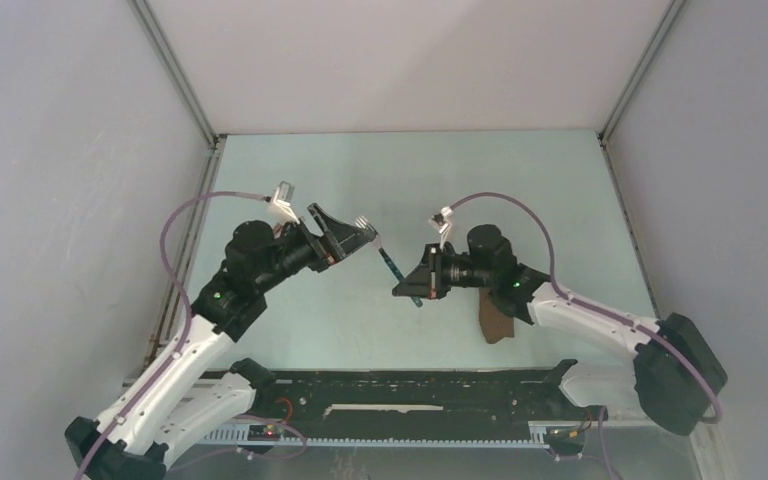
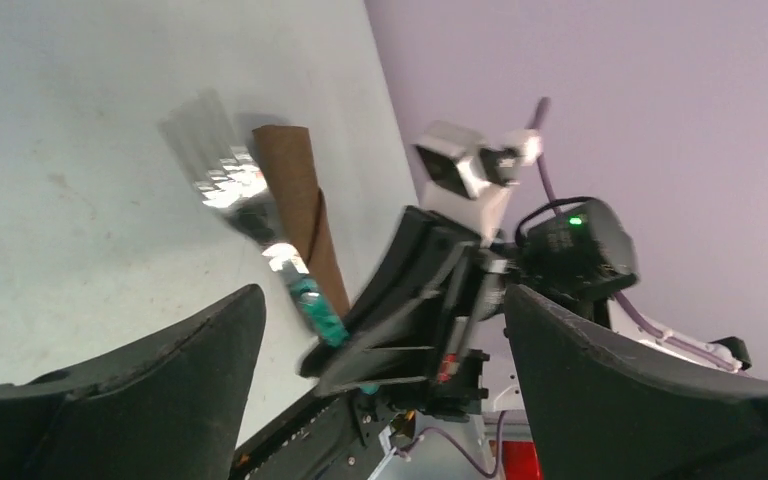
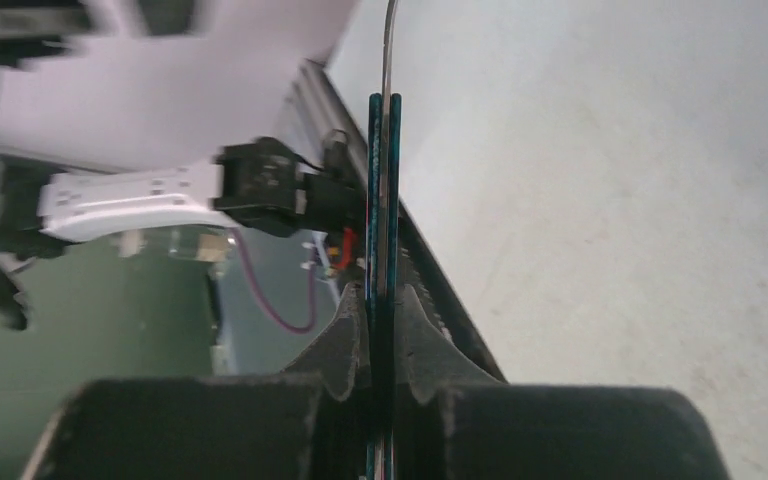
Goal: Fold the napkin into a case and place the utensils inside
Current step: Pass from the right arm to the left
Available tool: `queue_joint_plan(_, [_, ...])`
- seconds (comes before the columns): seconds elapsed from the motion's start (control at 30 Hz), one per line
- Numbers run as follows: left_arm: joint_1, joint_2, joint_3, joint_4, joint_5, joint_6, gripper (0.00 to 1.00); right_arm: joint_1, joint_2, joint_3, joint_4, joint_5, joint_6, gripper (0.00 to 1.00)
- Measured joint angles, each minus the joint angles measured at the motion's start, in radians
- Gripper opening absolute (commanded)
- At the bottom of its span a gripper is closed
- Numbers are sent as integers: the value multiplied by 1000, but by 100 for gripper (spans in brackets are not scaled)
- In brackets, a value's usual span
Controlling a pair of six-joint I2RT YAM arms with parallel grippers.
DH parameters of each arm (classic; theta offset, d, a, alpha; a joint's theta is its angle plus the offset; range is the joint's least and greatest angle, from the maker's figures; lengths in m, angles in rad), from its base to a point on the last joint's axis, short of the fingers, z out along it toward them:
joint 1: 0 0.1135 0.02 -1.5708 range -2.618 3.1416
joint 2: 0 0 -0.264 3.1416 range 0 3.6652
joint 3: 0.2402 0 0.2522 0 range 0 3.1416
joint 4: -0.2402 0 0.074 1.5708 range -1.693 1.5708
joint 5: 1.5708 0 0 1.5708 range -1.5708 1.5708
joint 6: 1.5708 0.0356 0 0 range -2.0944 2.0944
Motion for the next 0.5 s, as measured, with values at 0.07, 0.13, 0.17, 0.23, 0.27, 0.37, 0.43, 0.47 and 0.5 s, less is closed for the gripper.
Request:
queue_joint_plan(0.07, [0, -2, -63, 108, 24, -38, 98, -23, -51, 0, 37, -38, 32, 0])
queue_joint_plan(0.13, [0, -1, -143, 220, 38, -81, 98, -36, -103, 0, 65, -59, 58, 0])
queue_joint_plan(0.17, [0, -2, -187, 278, 41, -106, 97, -41, -130, 0, 82, -69, 72, 0])
queue_joint_plan(0.23, [0, -2, -244, 369, 45, -147, 92, -45, -175, 0, 114, -84, 98, 0])
queue_joint_plan(0.27, [0, -1, -257, 404, 47, -161, 86, -46, -191, 0, 129, -91, 110, 0])
queue_joint_plan(0.37, [0, 10, -263, 544, 60, -198, 71, -48, -217, 0, 163, -121, 139, 0])
queue_joint_plan(0.43, [0, 23, -257, 626, 76, -211, 79, -48, -219, 0, 175, -142, 152, 0])
queue_joint_plan(0.47, [0, 31, -254, 662, 86, -217, 84, -49, -219, 0, 175, -149, 155, 0])
queue_joint_plan(0.5, [0, 41, -251, 697, 98, -220, 85, -49, -219, 0, 175, -156, 159, 0])
